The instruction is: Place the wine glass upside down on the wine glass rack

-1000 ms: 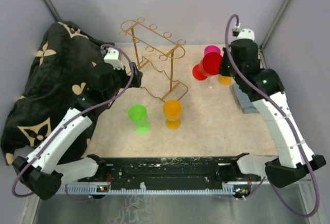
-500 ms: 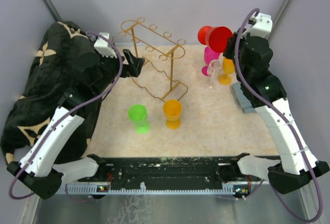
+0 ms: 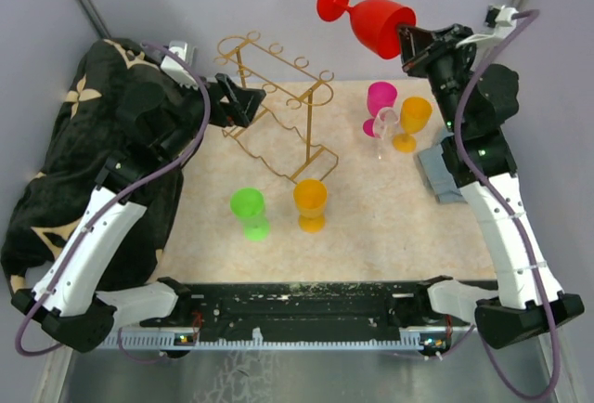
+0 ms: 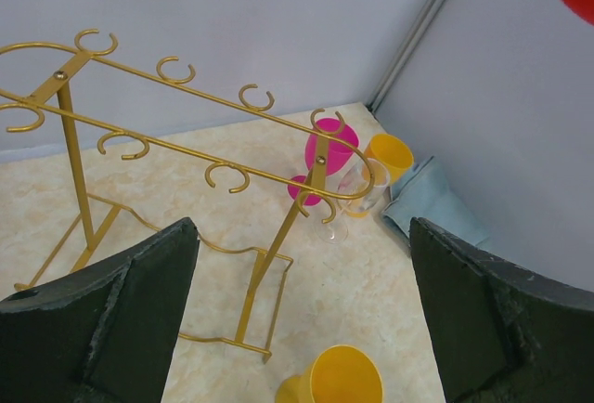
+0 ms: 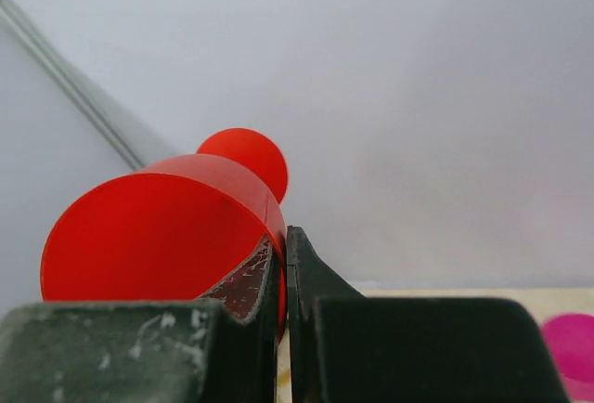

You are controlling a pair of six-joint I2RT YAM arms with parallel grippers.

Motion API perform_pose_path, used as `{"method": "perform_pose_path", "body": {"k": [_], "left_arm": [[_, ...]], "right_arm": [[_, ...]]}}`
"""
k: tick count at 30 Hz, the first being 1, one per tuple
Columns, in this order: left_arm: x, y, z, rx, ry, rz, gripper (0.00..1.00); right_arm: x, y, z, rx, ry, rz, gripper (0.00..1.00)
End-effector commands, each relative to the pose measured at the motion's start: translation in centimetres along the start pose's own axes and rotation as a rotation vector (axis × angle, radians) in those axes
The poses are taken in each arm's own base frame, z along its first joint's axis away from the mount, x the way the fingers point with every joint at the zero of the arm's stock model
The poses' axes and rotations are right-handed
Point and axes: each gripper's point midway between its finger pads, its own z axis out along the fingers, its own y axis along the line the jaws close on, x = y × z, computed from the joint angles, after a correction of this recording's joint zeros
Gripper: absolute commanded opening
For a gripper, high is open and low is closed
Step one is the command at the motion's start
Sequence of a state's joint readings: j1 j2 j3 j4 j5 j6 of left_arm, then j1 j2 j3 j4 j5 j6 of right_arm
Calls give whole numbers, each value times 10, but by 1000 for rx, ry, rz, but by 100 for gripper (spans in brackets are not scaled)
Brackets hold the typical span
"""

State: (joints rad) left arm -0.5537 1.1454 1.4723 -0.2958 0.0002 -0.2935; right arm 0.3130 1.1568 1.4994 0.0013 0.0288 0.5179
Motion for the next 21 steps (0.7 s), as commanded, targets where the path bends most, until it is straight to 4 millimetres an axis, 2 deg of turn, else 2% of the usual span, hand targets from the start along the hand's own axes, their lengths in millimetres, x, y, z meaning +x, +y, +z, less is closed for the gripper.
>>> {"method": "perform_pose_path", "body": {"k": [1,9,12,21], "left_arm": [[-16,-13,1,58,-35,-2,100],[-24,-19,10,107,-39,0,100],[-32,-19,13,136,-49,-7,100],[-49,-14,12,370,-54,-108,99]], "right_arm": [[-31,45,-3,-277,-53,159,0],[-21,40,-5,-557,50,422,0],[-14,46,-9,-647,95,465,0],[-8,59,-28,-869,151,590,0]]}}
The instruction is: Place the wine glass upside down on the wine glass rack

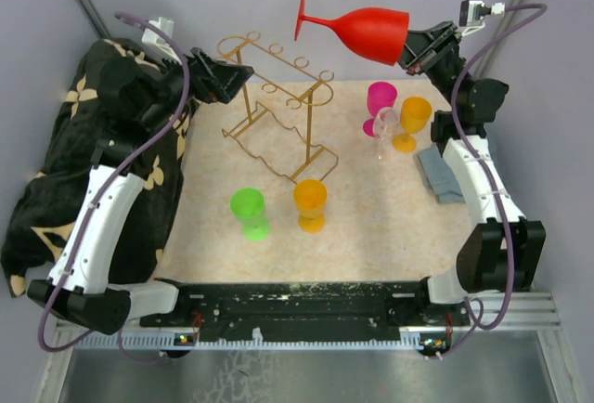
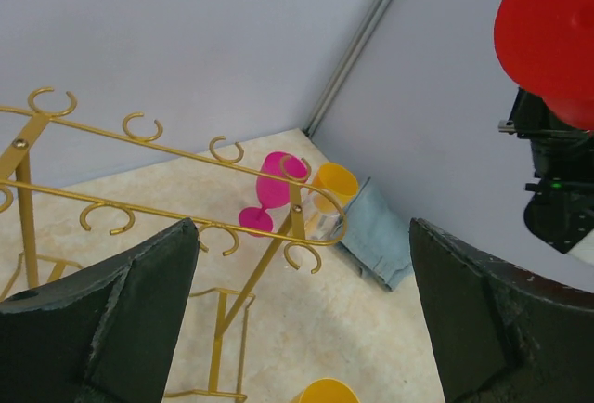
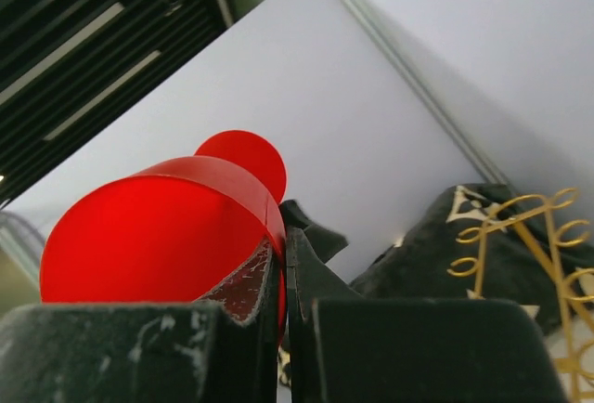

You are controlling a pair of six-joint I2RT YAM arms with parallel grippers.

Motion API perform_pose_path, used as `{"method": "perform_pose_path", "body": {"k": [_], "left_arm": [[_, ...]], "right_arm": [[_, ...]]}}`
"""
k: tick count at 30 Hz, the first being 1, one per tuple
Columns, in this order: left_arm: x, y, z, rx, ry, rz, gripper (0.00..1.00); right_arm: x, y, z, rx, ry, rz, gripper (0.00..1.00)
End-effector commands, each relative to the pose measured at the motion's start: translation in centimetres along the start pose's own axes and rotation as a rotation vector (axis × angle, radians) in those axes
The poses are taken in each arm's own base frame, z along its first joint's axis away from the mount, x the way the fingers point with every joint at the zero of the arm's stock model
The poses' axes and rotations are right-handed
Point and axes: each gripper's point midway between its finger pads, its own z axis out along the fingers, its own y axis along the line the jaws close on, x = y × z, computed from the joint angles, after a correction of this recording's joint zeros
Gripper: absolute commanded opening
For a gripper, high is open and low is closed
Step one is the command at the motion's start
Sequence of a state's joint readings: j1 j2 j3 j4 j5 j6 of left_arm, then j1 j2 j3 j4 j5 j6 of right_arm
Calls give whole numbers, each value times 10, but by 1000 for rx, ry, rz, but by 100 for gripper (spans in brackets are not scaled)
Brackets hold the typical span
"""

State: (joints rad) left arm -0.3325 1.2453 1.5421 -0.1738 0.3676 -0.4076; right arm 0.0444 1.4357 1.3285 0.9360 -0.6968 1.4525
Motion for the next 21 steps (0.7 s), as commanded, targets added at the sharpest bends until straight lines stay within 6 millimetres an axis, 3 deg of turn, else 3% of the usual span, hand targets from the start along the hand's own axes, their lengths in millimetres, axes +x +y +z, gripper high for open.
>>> {"method": "perform_pose_path", "body": {"k": [1,5,10,21], "left_arm": [[-19,-31,-4,226,-30,-25,99],[-24,-44,-8,372,-49,-76,99],[-15,-62,-9,597,18,-197,97],[-17,-88,-35,930,10,-372,91]], "right_arm": [[8,61,-9,-258,59,-4,0],[13,61,-15,-315,73,47,0],[20,65,-20,-365,113,65,0],[47,68,-10,-433,174,115,0]]}}
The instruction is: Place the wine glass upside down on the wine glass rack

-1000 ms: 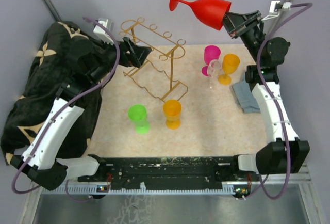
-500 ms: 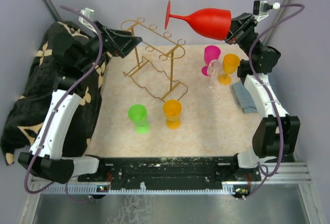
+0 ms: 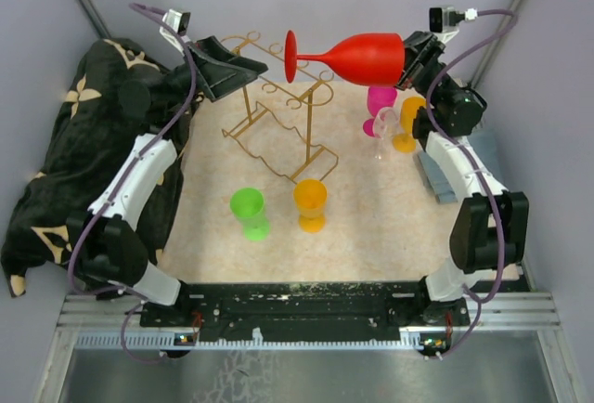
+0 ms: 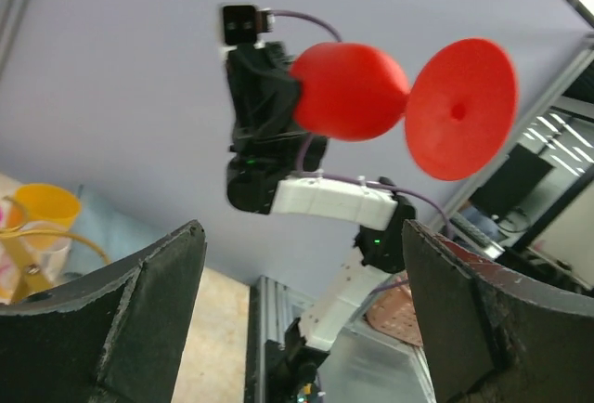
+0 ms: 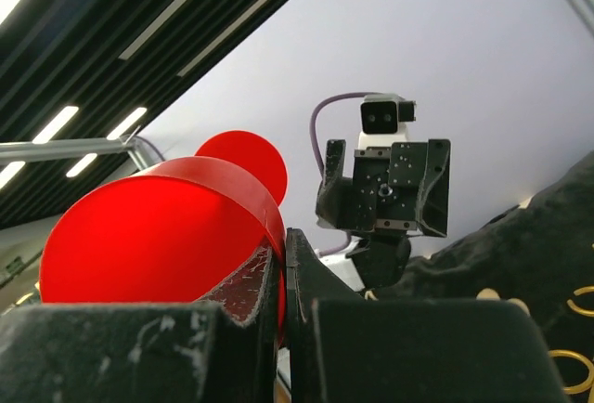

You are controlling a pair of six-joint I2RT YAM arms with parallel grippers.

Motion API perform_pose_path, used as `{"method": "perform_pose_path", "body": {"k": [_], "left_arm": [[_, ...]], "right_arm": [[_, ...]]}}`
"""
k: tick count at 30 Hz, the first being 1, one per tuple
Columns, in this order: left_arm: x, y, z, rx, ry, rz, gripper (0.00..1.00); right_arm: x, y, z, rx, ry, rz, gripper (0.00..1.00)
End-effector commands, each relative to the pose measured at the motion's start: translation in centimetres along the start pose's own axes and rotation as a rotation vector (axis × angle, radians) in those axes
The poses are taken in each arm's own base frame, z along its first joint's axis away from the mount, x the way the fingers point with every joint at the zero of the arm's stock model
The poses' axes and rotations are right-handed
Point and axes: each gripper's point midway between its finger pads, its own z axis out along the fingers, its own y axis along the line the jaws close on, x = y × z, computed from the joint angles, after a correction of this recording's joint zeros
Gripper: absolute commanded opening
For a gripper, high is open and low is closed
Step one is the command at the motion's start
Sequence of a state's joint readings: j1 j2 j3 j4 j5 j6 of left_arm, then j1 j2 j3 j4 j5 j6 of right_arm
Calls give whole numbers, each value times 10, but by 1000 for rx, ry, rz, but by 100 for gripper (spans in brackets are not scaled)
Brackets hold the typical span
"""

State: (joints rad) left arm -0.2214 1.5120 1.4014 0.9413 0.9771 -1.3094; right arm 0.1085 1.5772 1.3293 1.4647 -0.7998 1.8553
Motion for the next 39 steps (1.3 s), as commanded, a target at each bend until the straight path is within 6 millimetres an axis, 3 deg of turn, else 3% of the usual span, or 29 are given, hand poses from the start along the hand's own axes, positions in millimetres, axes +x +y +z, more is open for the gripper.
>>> {"method": "perform_pose_path", "body": {"k": [1,7,9,21,33,39], "left_arm": [[2,-61,-11,258,3,11,91],[1,-76,-17,343,-35,-20,91],[1,-80,-19,368,-49,-38,90],[4,-92,-19,407,-61,-76,86],[0,-108,-21,507,-132,-153,66],[8,-118,-14,558,-113,-173,48]], "right_arm": [[11,23,10,-123,37,-61,0],[22,21,20,-163,53,-26,0],[24,7,22,-156,54,-1,0],[36,1,46,-196,89,29,0],[44,-9,50,-197,101,42,0],[46,-14,50,-197,100,50,0]]}}
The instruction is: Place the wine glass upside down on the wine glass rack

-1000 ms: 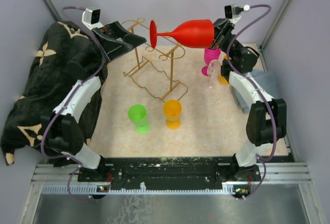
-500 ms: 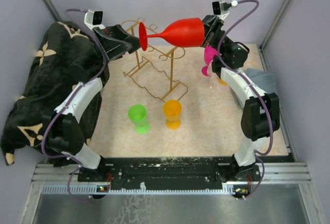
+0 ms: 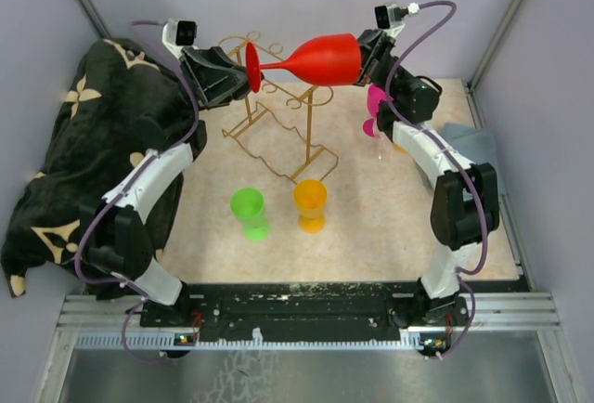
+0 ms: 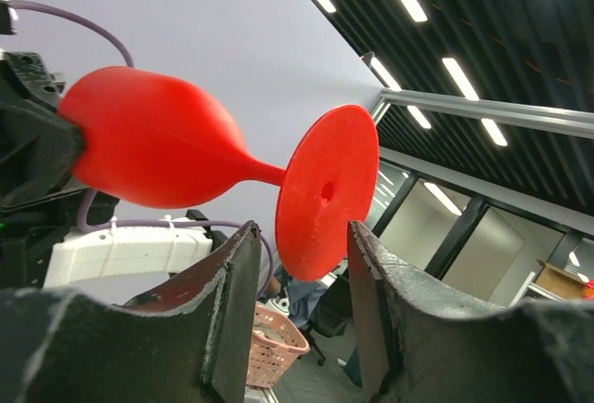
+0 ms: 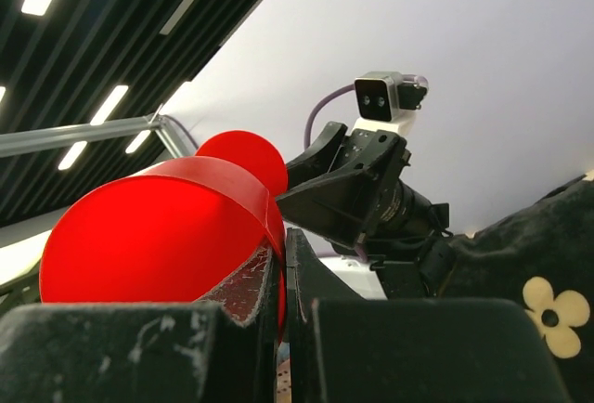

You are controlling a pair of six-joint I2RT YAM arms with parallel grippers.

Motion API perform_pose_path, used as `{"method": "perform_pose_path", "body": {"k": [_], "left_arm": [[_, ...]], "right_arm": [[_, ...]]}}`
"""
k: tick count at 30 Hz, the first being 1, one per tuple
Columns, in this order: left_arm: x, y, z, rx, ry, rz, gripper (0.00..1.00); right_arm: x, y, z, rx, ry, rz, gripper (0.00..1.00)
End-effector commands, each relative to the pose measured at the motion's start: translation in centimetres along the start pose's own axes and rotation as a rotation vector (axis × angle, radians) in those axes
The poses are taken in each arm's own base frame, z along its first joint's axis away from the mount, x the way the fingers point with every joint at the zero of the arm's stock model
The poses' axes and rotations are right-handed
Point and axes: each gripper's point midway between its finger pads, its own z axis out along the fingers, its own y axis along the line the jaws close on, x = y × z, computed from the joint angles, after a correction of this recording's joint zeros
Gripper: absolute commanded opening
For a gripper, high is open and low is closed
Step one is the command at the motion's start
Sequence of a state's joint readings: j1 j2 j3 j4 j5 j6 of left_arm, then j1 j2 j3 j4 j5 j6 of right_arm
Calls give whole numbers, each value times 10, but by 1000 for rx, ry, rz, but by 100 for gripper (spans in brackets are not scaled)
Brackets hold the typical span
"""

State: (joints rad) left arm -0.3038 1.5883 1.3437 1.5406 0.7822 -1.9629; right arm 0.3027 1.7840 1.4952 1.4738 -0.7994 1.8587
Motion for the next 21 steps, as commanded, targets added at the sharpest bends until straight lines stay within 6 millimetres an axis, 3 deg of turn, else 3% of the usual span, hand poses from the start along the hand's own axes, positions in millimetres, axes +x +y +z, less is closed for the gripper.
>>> {"method": "perform_pose_path", "body": {"k": [1,5,13,21], "left_arm": [[25,-40,0,198,63,134,47],[26,-43,1,205,57,130,38],[26,-46,2,211,54,135,0],[24,-53,4,226,60,143,0]], "right_arm": [[3,27,8,-108,15,-107,0],[4,26,8,-109,15,-105,0],[4,26,7,-113,12,-103,0],[6,26,5,-113,10,-106,4]]}}
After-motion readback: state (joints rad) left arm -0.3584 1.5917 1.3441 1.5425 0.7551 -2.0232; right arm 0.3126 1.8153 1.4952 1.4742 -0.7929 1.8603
